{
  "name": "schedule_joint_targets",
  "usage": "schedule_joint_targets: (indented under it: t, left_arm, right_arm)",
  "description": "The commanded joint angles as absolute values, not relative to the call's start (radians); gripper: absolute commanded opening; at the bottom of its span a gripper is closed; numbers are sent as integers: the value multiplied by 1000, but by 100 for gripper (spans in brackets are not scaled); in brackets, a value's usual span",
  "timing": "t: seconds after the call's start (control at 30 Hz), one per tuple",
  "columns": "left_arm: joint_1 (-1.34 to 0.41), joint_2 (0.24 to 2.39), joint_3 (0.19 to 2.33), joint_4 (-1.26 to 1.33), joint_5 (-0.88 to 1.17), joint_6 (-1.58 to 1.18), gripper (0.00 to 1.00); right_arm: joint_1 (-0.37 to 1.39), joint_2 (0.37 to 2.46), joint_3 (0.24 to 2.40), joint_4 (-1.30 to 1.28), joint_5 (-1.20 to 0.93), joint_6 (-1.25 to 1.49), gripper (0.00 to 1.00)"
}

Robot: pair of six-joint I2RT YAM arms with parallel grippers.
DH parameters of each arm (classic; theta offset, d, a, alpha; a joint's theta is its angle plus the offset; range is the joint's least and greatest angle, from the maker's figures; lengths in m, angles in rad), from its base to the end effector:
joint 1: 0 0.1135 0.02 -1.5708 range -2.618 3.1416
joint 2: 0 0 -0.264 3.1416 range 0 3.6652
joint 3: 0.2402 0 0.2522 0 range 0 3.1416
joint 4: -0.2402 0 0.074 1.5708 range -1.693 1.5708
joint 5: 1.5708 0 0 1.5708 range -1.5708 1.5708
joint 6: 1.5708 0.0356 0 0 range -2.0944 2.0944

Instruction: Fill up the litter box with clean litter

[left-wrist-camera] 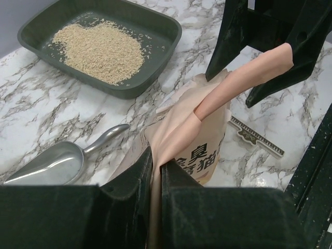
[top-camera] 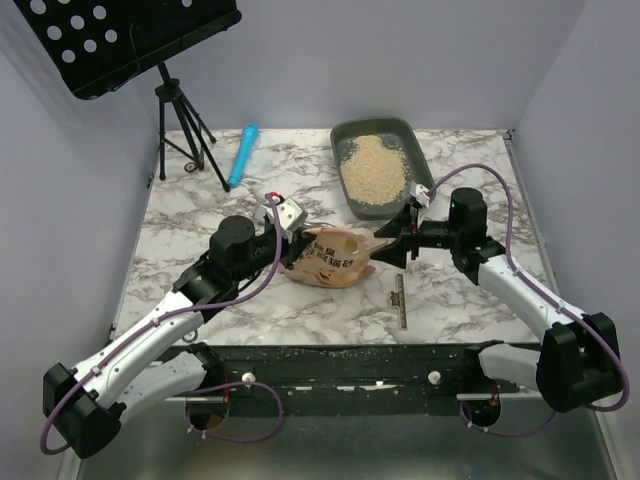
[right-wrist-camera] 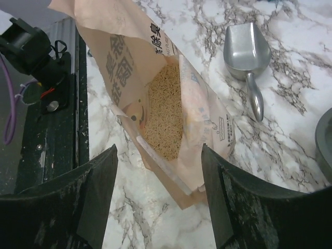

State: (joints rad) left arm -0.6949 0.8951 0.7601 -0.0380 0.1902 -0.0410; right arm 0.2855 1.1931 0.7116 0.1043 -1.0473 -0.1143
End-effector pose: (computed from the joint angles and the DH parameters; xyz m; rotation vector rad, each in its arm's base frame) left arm 0.1593 -0.1416 0.3272 0.7099 1.6470 -0.6995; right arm 0.2340 0.1008 0.2648 -1.0329 1.5982 1.1220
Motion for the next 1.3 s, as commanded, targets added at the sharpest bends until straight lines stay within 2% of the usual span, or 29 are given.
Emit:
schedule_joint_targets:
  t: [0.0, 0.3, 0.6, 1.0, 1.13, 1.27]
  left_arm:
    - [-689, 813, 761, 104, 195, -35, 14]
    - [-689, 801, 745, 92, 206, -38, 11]
    - [-689, 808, 747, 94, 224, -41, 11]
    - [-689, 815, 746, 89, 226, -31, 10]
    - [-689, 821, 747, 90, 224, -28, 11]
    - [-689, 831, 750, 87, 229, -28, 10]
  right_arm:
    - [262, 1210, 666, 308, -1169, -141, 73]
    - [215, 1146, 594, 436, -1012, -100, 75]
    - [193, 1259, 572, 586, -1140, -3, 74]
    - [189, 1426, 397, 1360, -1238, 452, 73]
    - [187, 1555, 387, 1679, -1252, 644, 73]
    - [189, 1600, 411, 1678, -1239, 640, 73]
